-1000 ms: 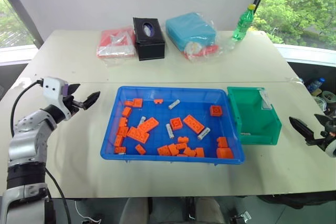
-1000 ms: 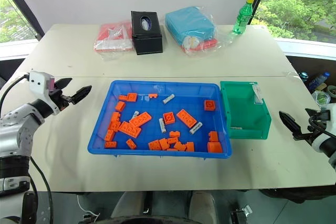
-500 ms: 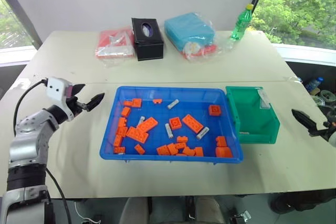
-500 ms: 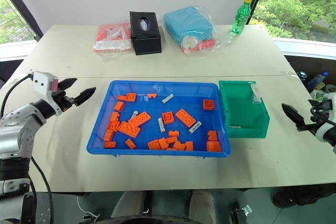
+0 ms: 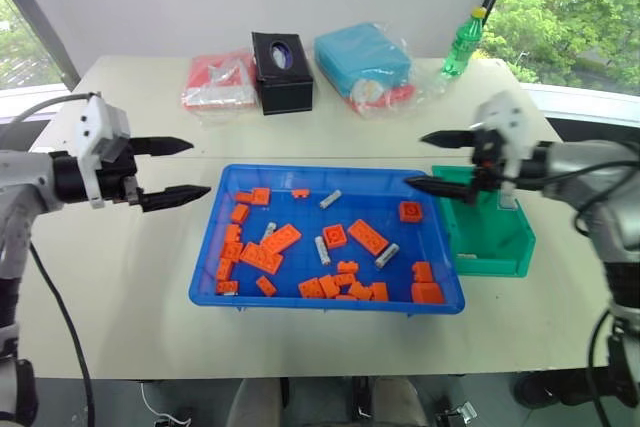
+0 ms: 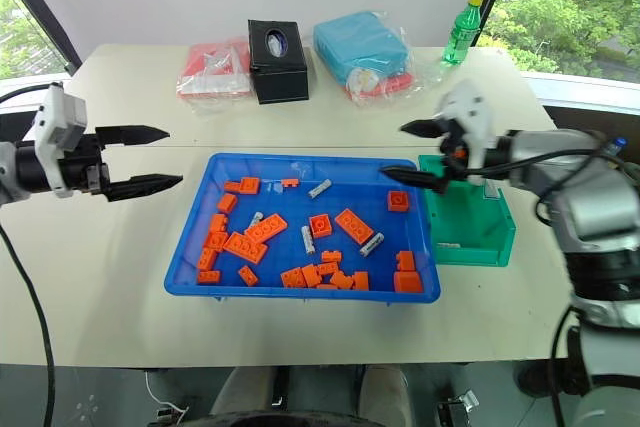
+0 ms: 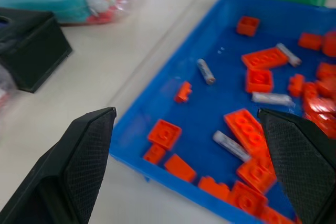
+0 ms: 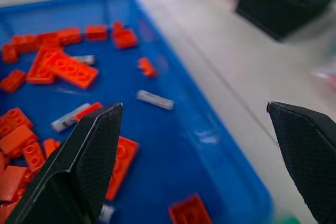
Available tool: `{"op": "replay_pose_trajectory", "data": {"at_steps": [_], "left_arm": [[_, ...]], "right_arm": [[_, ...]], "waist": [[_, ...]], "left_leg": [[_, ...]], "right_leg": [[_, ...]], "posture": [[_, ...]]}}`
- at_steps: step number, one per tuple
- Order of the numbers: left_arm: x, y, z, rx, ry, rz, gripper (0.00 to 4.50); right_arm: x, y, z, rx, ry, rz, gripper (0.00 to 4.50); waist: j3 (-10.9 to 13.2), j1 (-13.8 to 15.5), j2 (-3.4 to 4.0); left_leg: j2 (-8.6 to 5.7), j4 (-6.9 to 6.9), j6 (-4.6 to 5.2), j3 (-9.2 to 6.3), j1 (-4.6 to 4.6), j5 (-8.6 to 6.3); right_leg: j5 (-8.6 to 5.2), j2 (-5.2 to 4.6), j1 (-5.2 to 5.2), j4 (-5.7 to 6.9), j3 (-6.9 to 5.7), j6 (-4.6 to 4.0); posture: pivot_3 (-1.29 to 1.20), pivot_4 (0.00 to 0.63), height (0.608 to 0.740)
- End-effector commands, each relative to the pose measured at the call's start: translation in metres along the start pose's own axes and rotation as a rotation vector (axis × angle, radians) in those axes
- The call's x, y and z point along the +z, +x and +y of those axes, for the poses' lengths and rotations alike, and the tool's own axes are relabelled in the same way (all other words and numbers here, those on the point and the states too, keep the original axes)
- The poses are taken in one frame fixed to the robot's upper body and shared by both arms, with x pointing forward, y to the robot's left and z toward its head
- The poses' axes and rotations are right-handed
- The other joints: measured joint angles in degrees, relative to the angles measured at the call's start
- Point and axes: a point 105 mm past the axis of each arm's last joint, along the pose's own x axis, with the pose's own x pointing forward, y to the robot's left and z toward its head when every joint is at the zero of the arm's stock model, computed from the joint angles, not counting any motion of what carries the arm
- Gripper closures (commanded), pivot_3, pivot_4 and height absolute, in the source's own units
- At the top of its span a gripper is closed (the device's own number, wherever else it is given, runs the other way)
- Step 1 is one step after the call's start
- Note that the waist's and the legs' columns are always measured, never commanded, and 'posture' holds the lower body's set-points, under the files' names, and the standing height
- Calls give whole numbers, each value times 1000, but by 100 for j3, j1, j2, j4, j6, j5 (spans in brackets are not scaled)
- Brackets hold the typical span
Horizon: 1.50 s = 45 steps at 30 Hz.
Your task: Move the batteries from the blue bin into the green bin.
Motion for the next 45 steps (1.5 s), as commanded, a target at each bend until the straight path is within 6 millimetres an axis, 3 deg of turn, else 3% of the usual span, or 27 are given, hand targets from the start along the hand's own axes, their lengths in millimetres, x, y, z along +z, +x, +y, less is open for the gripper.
{"op": "replay_pose_trajectory", "data": {"at_steps": [1, 8, 20, 34, 37, 43, 44, 45], "left_arm": [[8, -1, -16, -89, 58, 26, 0], [5, 3, -26, -108, 59, 23, 0], [4, 6, -33, -127, 31, 11, 0], [4, 5, -29, -114, 26, 10, 0], [5, 5, -28, -110, 28, 8, 0], [6, 4, -26, -99, 24, -4, 0], [6, 4, -26, -98, 23, -4, 0], [5, 3, -25, -94, 23, -4, 0]], "right_arm": [[-6, 39, 19, 89, -169, 39, 16], [-33, 83, 49, 142, -378, 65, 16], [-36, 133, 76, 185, -439, 9, 16], [-30, 163, 91, 211, -426, -53, 16], [-30, 166, 90, 201, -421, -58, 856], [-30, 166, 89, 196, -398, -64, 3920], [-29, 165, 88, 191, -393, -66, 4300], [-27, 164, 86, 185, -392, -69, 4300]], "waist": [[-1, -3, -3], [5, -21, -12], [4, -29, -13], [4, -65, -14], [4, -69, -14], [4, -66, -14], [4, -70, -15], [4, -72, -15]], "left_leg": [[0, 1, 0, 0, -1, 0], [3, 8, -5, -1, 6, 4], [7, 9, -12, -3, 13, 14], [7, 11, -16, -6, 22, 18], [7, 11, -18, -9, 23, 20], [6, 11, -26, -11, 24, 24], [6, 11, -26, -11, 24, 24], [6, 11, -26, -11, 24, 24]], "right_leg": [[0, 0, -3, 4, 1, 0], [-1, 3, -7, 24, 3, 2], [8, 10, -10, 48, 6, -9], [9, 13, -7, 67, 13, -10], [9, 14, -8, 76, 15, -10], [8, 14, -8, 78, 17, -11], [8, 14, -8, 79, 17, -11], [8, 14, -8, 82, 17, -11]], "posture": [[0, 150, 733], [0, 150, 733], [0, 150, 733], [0, 150, 733], [0, 150, 733], [0, 150, 733], [0, 150, 733], [0, 150, 733]]}}
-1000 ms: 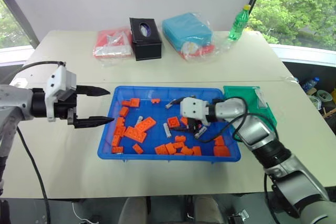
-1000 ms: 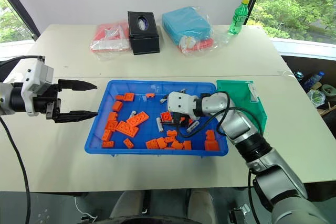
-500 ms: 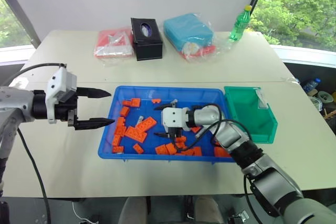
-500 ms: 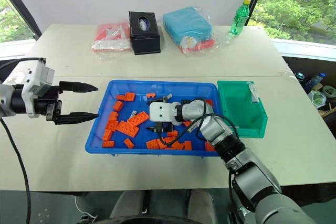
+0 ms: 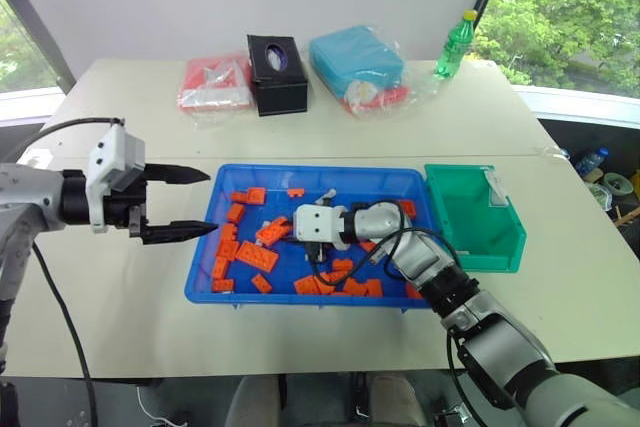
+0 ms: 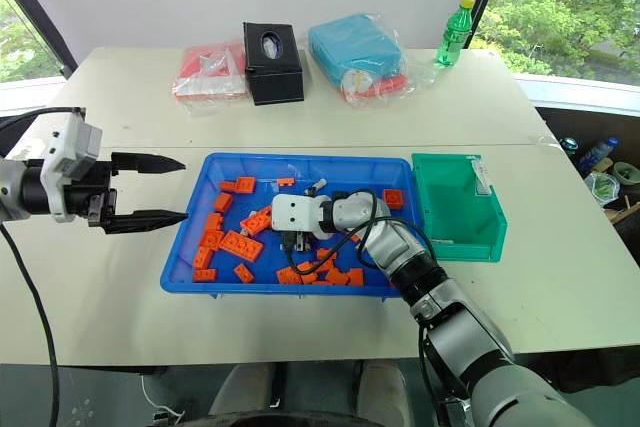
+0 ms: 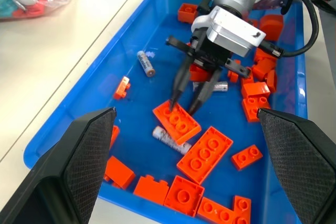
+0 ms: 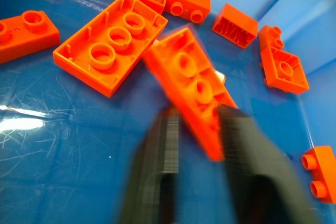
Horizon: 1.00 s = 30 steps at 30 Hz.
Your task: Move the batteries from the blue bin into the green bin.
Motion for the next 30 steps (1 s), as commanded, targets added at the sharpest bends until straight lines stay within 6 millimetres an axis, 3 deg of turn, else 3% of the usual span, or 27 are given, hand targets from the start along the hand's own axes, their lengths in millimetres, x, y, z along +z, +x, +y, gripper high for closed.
{"op": "replay_pose_trajectory", "data": {"at_steps": [1, 9, 14, 21, 23, 27, 30], "left_arm": [[8, -6, 4, 25, 38, -22, 0], [8, -5, 8, 33, 48, -31, 0], [9, -3, 11, 34, 54, -42, 0], [9, -3, 14, 37, 58, -42, 0], [8, -3, 13, 37, 58, -42, 0], [6, -3, 12, 37, 53, -41, 0], [6, -3, 11, 35, 51, -39, 0]], "right_arm": [[16, -8, -19, -62, -13, -52, 4300], [24, -14, -67, -243, 100, -68, 4300], [14, -3, -71, -251, 156, -23, 4300], [14, -2, -71, -242, 164, -8, 863], [14, -5, -72, -240, 190, -13, 863], [37, -13, -72, -187, 281, -96, 863], [54, -13, -59, -13, 206, -121, 863]], "waist": [[0, -5, 0], [-1, -69, -5], [-2, -86, -8], [-2, -92, -9], [-2, -91, -9], [-1, -91, -9], [-1, -90, -9]], "left_leg": [[0, 0, 0, 0, 0, 0], [-1, 0, -9, -7, 8, 6], [-2, -7, -9, -11, 19, 5], [-4, -6, -9, -11, 17, 6], [-3, -6, -9, -12, 18, 6], [-3, -6, -9, -13, 15, 6], [-3, -7, -9, -14, 16, 6]], "right_leg": [[0, 0, -1, 5, 0, 0], [0, 1, -4, 40, 6, 0], [1, 3, 0, 42, 7, 0], [2, 4, 3, 43, 10, 1], [1, 4, 3, 44, 11, 0], [2, 4, 4, 45, 12, 0], [2, 5, 11, 45, 12, 1]], "posture": [[0, 150, 733], [0, 150, 733], [0, 150, 733], [0, 150, 733], [0, 150, 733], [0, 150, 733], [0, 150, 733]]}}
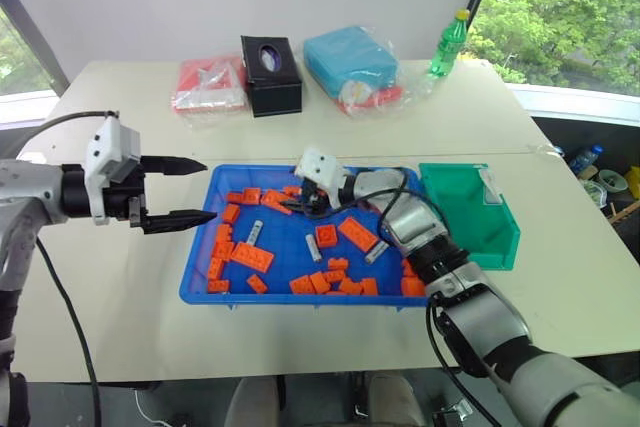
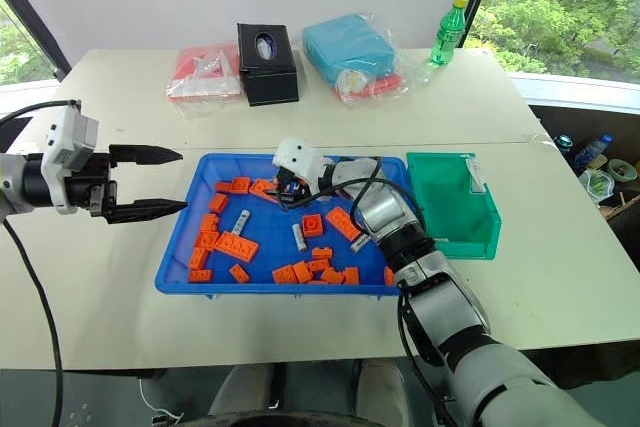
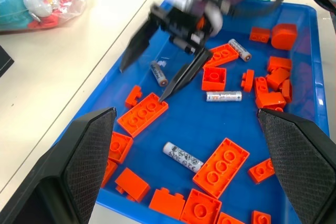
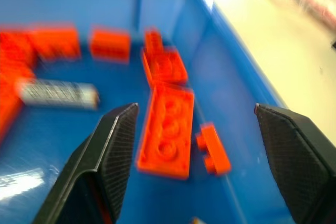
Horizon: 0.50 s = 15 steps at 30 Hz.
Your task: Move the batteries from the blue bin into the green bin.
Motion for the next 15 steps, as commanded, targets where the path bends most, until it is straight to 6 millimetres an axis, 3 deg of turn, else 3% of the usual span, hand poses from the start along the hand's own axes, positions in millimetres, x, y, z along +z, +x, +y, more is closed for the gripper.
{"op": "replay_pose_trajectory", "data": {"at_steps": [1, 7, 15], "left_arm": [[7, -2, 0, 6, 45, -8, 0], [3, -13, -8, 24, 28, 18, 0], [2, -27, -21, 84, 4, 33, 0]], "right_arm": [[26, -1, 13, 181, -118, -28, 863], [21, 24, 24, 357, -402, 59, 863], [8, 44, 25, 351, -671, 92, 863]], "waist": [[0, -2, 0], [0, -43, 0], [4, -14, -7]], "left_leg": [[0, 0, 0, -2, 2, 0], [2, -4, 0, 3, 6, 0], [1, -6, -4, 2, -1, 0]], "right_leg": [[-1, 1, -3, -1, 0, -1], [-3, 1, -21, 3, 1, -1], [-1, 7, -23, -1, 11, -2]], "posture": [[0, 150, 733], [0, 150, 733], [0, 150, 733]]}}
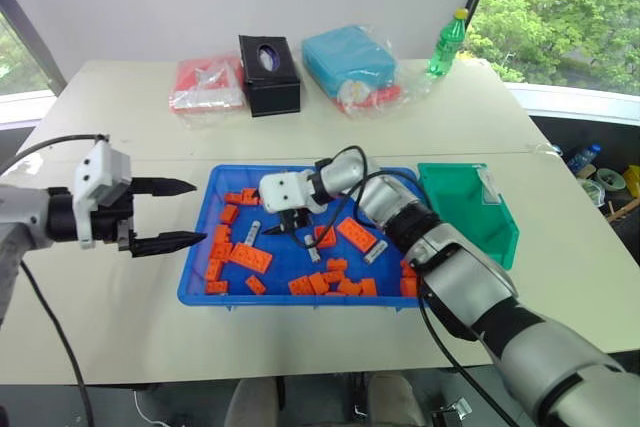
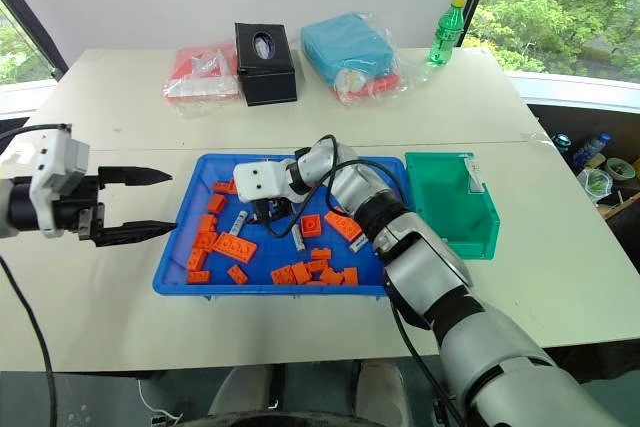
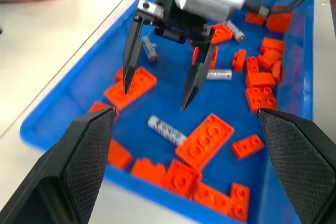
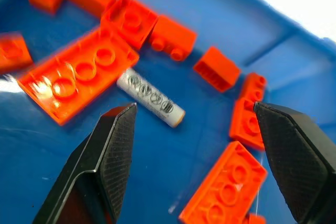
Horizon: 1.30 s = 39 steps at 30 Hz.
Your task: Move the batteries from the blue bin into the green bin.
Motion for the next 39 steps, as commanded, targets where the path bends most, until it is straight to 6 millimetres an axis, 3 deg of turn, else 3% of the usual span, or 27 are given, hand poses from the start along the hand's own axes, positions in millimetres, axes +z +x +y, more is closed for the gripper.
{"op": "replay_pose_trajectory", "data": {"at_steps": [1, 7, 20, 24, 28, 35, 39], "left_arm": [[17, -10, -2, 44, 52, -20, 0], [19, -14, -4, 74, 50, -21, 0], [23, -11, -3, 82, 53, -22, 0], [25, -9, -2, 82, 57, -27, 0], [27, -7, 0, 79, 61, -34, 0], [27, 0, 3, 53, 58, -45, 0], [27, 10, 4, 27, 29, -78, 0]], "right_arm": [[7, 2, -6, -27, -129, -6, 863], [2, 8, 6, 16, -148, -14, 863], [8, 25, 11, 37, -127, -24, 863], [6, 26, 18, 67, -115, -27, 2205], [0, 24, 20, 75, -80, -16, 4308], [-7, 10, 18, 44, -21, -34, 4308], [-13, -17, 1, -104, 84, -65, 4308]], "waist": [[0, 13, 0], [0, -12, 0], [0, -11, -1], [0, -15, -1], [0, -18, -1], [-1, 8, -1], [-1, 30, -2]], "left_leg": [[0, 2, -1, 0, 0, 0], [5, 0, -5, -7, 6, 2], [5, -5, -6, -4, 24, 2], [4, -5, -6, -3, 25, 2], [4, -5, -5, -3, 25, 2], [4, -4, -5, -4, 26, 2], [3, -2, -6, -7, 26, 2]], "right_leg": [[-1, 3, 1, -1, 5, -1], [-1, 78, -2, 1, 112, -3], [-5, 83, 7, 4, 130, -13], [-5, 84, 7, 4, 132, -13], [-5, 86, 7, 5, 135, -13], [-5, 90, 12, 4, 139, -13], [-5, 93, 18, 3, 142, -13]], "posture": [[0, 150, 733], [0, 150, 733], [0, 150, 733], [0, 150, 733], [0, 150, 733], [0, 150, 733], [0, 150, 733]]}}
